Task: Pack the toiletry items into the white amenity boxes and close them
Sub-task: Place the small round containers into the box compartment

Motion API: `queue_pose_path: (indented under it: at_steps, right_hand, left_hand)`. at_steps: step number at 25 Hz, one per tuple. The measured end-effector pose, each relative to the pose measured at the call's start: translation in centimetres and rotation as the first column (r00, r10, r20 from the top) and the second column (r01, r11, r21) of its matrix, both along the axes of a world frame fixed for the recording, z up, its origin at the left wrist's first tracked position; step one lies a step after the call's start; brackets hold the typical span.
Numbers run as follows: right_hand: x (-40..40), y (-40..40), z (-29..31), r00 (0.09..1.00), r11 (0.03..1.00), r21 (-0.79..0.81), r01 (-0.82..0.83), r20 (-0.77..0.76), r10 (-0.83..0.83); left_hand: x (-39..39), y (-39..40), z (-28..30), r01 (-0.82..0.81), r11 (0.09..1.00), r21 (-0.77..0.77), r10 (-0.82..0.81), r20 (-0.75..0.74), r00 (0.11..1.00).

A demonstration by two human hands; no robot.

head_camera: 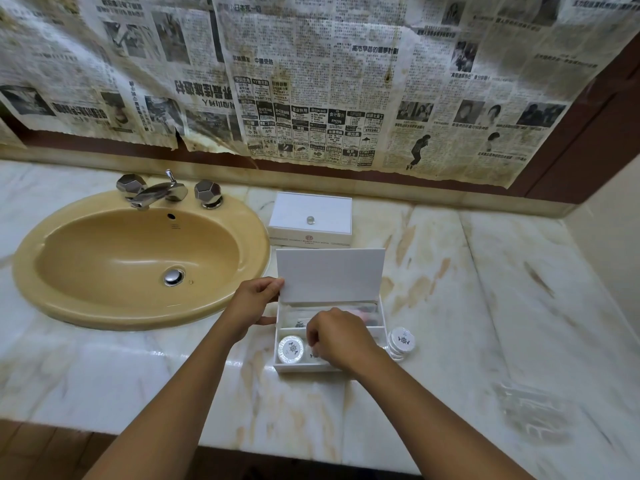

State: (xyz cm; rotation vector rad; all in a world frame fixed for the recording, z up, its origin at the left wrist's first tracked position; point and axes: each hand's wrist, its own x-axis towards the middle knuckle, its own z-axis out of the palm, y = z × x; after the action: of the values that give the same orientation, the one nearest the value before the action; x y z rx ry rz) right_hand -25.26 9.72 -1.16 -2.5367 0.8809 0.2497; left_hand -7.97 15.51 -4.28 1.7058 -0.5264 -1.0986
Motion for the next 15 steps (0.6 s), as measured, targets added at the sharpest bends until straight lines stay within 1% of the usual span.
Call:
queue_pose_path:
  at_steps: [3,7,9,12,15]
  right_hand:
    - [0.09,0.37,-0.92,0.999,0.999,-0.04,-0.021,-0.05,0.019]
    - [0.03,0.36,-0.77,0.997,0.989,-0.144,-0.033,-0.068,0.023]
    - [0.07,0.51,-0.69,0.997,0.985,-0.171,-0.035,-0.077,0.022]
    - [0.24,0.75,-0.52,0.995,0.984,-0.17,-0.043,-0.097,0.027]
    - [0.21,0.99,-0.33,0.985,0.986,-0.15,-0.075,-0.167,0.05]
  left_hand:
    - [0.08,-0.04,-0.06,0.0,1.0,0.006,0.0,0.002,1.0]
    - [0.12,-0.1,-0.05,0.006,1.0,0.006,-0.006,0.002,1.0]
    - [0.14,-0.13,-0.07,0.006,1.0,0.007,-0.006,0.004,1.0]
    - [0.29,-0.17,-0.23,0.01,1.0,0.01,-0.01,0.008,1.0]
    - [0.42,-0.18,-0.31,0.012,1.0,0.018,-0.013,0.014,1.0]
